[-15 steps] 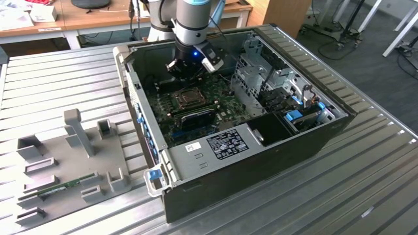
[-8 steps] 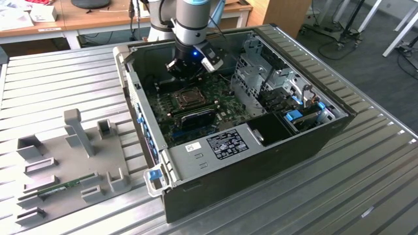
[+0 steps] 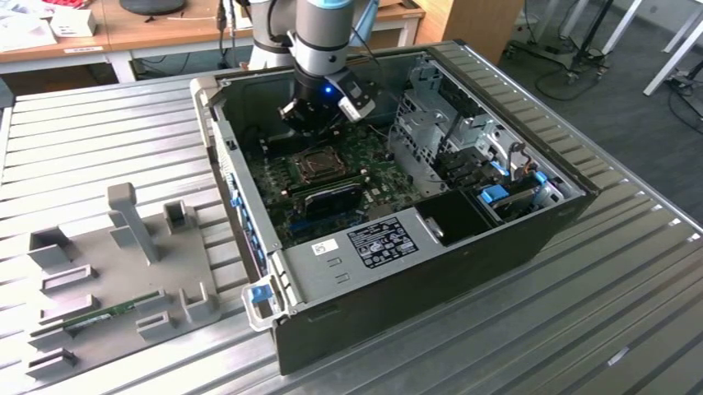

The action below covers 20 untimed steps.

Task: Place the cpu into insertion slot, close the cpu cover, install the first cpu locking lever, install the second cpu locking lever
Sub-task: 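Install the first cpu locking lever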

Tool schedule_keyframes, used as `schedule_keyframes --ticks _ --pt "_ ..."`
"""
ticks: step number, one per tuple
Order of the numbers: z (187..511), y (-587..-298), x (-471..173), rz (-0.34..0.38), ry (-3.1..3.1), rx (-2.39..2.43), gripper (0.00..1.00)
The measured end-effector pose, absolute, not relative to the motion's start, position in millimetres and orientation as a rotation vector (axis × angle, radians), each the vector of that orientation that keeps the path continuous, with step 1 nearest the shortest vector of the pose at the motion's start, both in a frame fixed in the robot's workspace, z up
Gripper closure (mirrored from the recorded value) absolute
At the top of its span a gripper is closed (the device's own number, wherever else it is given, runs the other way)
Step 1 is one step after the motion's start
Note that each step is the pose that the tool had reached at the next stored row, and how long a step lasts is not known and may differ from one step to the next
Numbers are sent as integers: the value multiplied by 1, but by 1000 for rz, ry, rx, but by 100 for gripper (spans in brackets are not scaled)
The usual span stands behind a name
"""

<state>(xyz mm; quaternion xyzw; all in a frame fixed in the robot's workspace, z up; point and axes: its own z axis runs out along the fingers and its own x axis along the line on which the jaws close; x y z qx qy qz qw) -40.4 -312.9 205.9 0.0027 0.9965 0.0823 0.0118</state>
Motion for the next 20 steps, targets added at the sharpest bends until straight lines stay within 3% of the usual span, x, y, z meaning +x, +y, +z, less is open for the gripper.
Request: schedule_keyframes --ticks 20 --pt "200 -313 -40 254 3108 8 90"
